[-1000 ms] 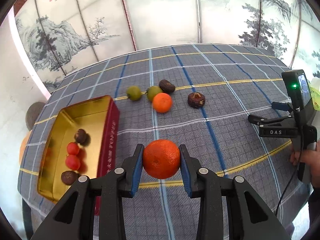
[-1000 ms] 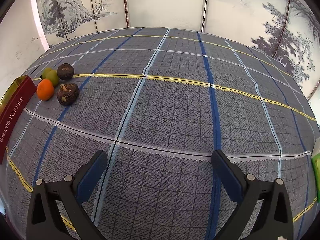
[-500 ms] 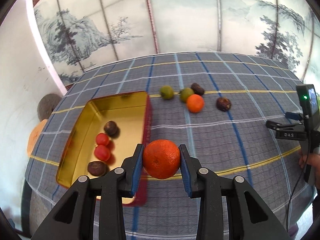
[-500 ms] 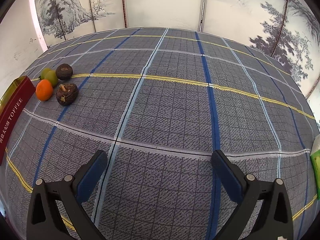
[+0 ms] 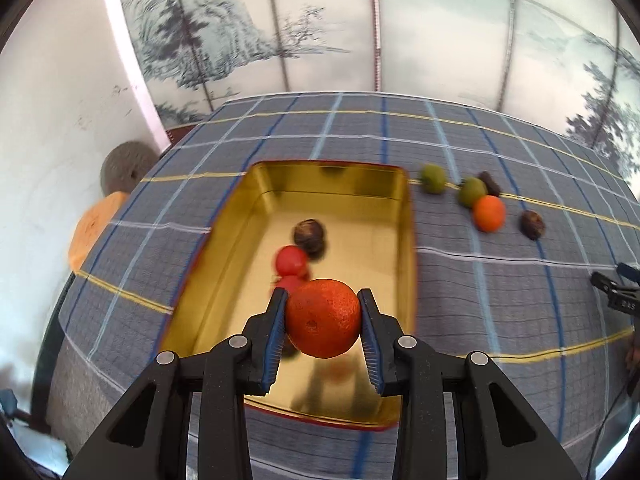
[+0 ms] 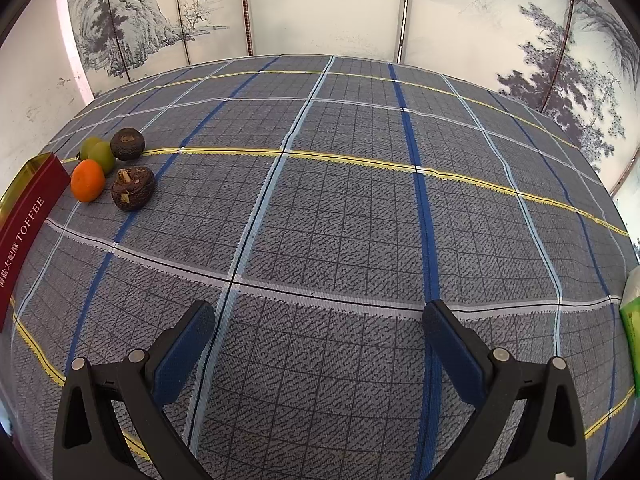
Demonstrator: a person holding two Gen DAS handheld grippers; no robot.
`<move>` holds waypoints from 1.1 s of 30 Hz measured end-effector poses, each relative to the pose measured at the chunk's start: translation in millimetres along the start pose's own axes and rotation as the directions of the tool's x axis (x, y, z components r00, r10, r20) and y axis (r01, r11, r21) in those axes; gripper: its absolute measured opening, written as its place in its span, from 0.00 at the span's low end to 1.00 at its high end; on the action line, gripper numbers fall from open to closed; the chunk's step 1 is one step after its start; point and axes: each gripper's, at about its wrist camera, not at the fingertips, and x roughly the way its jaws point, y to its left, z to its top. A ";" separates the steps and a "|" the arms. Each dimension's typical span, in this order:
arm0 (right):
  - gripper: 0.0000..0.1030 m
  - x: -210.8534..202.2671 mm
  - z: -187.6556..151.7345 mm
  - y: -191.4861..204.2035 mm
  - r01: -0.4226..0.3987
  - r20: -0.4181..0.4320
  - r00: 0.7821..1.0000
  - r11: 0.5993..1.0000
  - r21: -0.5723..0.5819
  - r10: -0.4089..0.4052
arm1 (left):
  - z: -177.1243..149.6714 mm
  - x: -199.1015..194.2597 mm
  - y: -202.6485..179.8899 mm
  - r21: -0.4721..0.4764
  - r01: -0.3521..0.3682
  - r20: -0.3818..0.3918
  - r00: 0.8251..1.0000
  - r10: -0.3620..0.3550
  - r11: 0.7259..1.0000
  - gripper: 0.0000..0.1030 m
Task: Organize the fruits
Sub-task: 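Carry the tangerine into the tin and open the left tool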
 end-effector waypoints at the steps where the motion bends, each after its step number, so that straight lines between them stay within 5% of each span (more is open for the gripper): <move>1: 1.00 -0.5 -0.7 -0.2 0.002 0.000 1.000 1.000 0.004 -0.002 | 0.2 1.6 4.1 -0.002 -0.006 -0.004 1.000 0.006 1.000 0.35; 33: 1.00 -0.9 -2.9 -0.3 0.010 0.001 1.000 1.000 0.013 -0.010 | 14.0 60.0 -10.3 0.028 0.028 -0.057 0.998 -0.027 0.999 0.36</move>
